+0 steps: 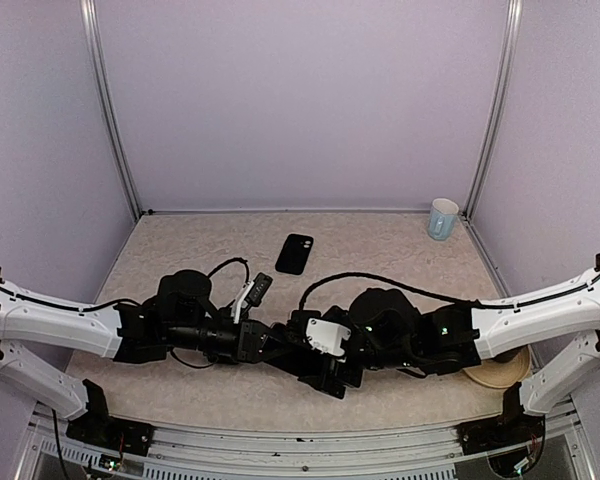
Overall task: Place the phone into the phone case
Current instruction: Pass from the left arm to the right
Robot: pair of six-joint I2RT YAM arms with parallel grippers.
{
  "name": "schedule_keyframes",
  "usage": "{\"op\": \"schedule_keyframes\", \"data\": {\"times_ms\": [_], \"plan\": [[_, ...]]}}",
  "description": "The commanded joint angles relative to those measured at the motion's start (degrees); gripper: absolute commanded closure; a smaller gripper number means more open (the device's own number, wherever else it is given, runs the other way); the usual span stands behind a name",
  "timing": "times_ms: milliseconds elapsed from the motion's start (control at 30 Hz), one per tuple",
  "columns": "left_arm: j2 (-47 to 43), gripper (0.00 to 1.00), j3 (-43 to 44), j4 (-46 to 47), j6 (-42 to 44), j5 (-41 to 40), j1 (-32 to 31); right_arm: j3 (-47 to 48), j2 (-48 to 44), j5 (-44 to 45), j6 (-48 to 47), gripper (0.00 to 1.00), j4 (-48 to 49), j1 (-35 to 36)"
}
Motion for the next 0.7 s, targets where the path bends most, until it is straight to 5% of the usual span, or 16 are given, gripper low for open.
{"op": "schedule_keyframes", "data": {"times_ms": [0,500,667], "plan": [[-1.4,1.00,-0.3,6.5,-2.5,-2.0,1.0,0.9,0.4,3.4,0.4,0.00,1.7,0.6],[-1.4,1.00,-2.6,12.6,-6.6,-0.6,2.2,-0.1,3.3,13.6,0.0,0.01,5.3,2.2],[-0.9,1.00,-2.7,13.2,-6.7,-0.1,2.4,-1.4,2.0,13.3,-0.2,0.10,7.2,2.1]]}}
